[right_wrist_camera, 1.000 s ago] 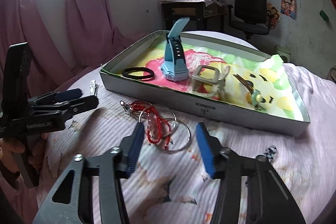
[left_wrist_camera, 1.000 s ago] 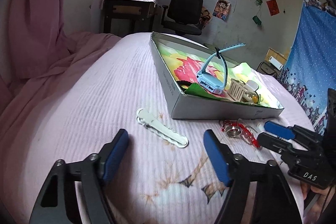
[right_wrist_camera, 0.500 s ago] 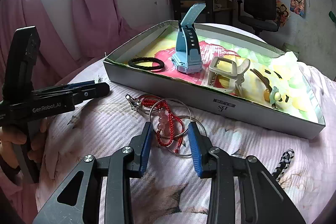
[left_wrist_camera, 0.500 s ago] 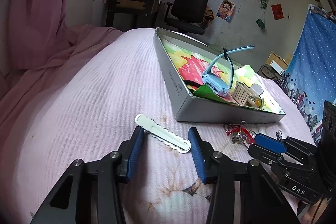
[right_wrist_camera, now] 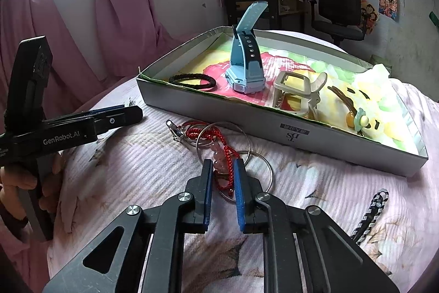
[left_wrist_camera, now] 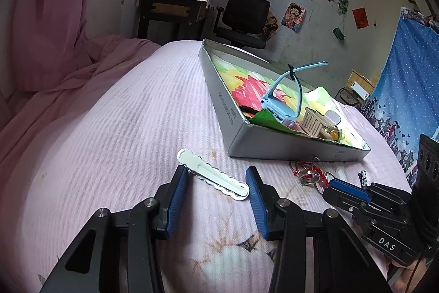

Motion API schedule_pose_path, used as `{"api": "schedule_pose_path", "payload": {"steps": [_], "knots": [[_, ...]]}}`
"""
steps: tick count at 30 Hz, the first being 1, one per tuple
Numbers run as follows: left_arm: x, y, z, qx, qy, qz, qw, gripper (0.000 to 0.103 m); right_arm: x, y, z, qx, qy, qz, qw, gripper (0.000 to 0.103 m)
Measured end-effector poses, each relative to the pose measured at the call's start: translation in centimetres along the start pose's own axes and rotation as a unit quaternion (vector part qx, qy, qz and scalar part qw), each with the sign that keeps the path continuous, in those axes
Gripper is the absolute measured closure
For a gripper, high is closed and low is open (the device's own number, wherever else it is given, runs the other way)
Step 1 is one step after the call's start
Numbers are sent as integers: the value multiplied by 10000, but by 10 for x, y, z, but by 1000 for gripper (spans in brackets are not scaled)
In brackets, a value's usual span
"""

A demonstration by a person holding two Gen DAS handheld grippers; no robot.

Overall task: Organize jewelry
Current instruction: 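Grasp the white hair clip with the left tool while the right tool grasps the red beaded strap, then lift and carry the clip with the left tool while the right tool carries the beaded strap over the tray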

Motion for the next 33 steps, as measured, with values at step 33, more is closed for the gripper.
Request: {"api": "schedule_pose_path", "payload": {"steps": [33], "knots": [[-9,-52,-68,-584,657,-798,9929,62,5,-58,2,44,-46,-1057,9944,95]]}}
Point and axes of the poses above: each gripper's, at about its wrist camera, not at the fingertips, and y roughly the way its jaws point, z to its left, x to its top, the point moved 9 cm from there along y, roughly the way its jaws point, and after that the axes turned 14 degrees about y, right-handed, at the moved point
